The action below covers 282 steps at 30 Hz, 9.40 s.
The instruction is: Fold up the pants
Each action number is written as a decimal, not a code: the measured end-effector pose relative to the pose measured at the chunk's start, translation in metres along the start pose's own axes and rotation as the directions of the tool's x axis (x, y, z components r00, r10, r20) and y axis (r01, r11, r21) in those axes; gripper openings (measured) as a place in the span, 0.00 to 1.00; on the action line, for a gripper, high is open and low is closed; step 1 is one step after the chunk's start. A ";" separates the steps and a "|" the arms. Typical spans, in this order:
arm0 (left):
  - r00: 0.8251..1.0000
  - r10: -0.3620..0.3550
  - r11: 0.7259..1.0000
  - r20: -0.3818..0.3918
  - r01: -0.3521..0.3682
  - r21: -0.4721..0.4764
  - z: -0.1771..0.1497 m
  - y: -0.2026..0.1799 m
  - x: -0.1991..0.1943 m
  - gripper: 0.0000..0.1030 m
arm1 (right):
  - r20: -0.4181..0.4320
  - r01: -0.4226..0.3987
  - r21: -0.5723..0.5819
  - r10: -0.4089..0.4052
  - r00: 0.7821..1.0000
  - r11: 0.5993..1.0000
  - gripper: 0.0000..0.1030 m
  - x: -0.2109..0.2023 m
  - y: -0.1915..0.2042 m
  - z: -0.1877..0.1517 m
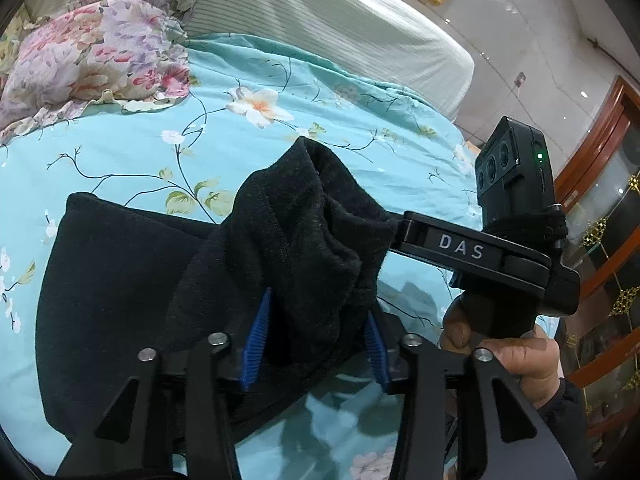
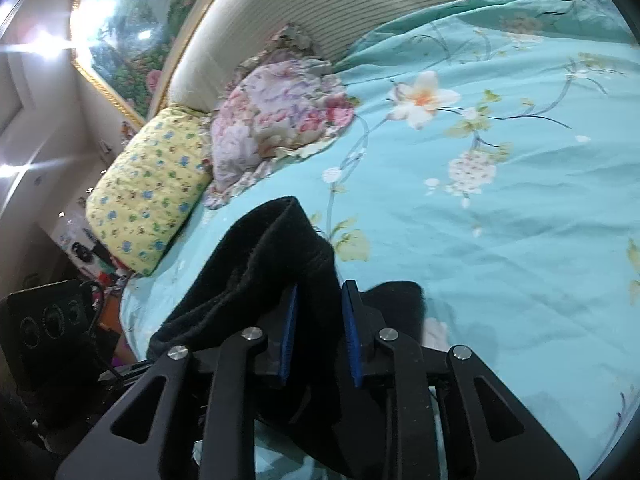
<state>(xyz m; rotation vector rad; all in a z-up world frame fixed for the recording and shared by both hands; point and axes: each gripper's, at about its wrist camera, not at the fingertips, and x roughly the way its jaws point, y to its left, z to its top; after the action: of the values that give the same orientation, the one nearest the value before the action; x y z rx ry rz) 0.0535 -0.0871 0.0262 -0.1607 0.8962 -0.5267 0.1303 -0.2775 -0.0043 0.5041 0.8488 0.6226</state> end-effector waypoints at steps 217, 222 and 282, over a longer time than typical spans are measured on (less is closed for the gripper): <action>0.890 0.432 0.822 0.147 -0.322 -0.471 -0.030 0.332 -0.174 0.79 | -0.090 0.050 -0.150 -0.064 0.994 0.987 0.85 0.178 0.170 -0.011; 0.878 0.458 0.817 0.139 -0.355 -0.455 -0.040 0.322 -0.177 0.79 | -0.062 0.095 -0.227 -0.112 0.992 0.969 0.86 0.169 0.184 -0.023; 0.767 0.641 0.753 0.034 -0.619 -0.222 -0.081 0.265 -0.138 0.84 | 0.028 0.208 -0.464 -0.220 0.975 0.861 0.98 0.172 0.220 -0.100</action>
<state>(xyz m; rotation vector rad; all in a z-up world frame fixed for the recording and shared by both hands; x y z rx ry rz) 0.0184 0.2170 -0.0199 -0.0559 0.8330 0.2128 0.0705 0.0125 -0.0129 -0.0382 0.7345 0.6020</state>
